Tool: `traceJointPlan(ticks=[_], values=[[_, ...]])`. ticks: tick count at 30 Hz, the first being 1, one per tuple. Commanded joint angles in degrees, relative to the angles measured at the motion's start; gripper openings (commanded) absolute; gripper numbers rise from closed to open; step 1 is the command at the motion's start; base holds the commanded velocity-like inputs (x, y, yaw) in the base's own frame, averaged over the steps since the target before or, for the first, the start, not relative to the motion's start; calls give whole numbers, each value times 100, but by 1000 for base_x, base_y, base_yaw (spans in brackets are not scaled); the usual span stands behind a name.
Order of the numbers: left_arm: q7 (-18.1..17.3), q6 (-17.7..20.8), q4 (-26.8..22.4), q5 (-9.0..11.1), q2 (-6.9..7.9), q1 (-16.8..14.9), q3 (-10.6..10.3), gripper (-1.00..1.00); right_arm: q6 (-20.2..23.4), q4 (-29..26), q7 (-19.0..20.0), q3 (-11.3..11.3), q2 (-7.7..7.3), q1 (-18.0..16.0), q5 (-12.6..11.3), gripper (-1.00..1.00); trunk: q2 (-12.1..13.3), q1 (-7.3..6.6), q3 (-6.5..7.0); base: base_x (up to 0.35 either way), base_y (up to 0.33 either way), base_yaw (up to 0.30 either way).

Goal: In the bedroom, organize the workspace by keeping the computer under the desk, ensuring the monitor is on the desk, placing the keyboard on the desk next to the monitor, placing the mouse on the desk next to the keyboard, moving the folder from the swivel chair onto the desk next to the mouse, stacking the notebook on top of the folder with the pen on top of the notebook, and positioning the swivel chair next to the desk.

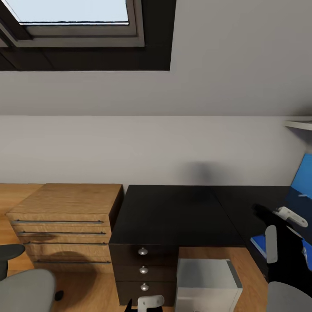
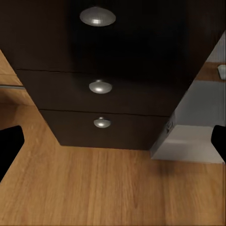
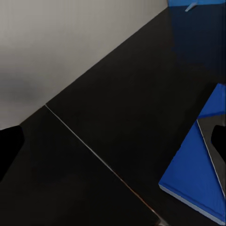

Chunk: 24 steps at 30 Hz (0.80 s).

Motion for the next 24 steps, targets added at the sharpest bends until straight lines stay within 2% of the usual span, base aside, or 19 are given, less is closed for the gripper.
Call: traceJointPlan(ticks=[1,17,21,24], values=[[20,-37,-9,42,1,-11,-22,100,18,-8,-36,-10,3,-5,-60,100,-5,1,-8,0,0,-218],[21,-37,-25,42,1,-11,-21,100,21,23,-33,-140,-10,-5,-72,100,-5,1,-8,0,0,-253],[20,-37,-25,42,1,-11,-20,100,12,215,-7,-739,-8,-5,-93,100,-5,1,-8,0,0,-263],[20,-37,-31,42,1,-11,-21,100,10,261,-1,-904,-7,-5,-98,100,-5,1,-8,0,0,-253]])
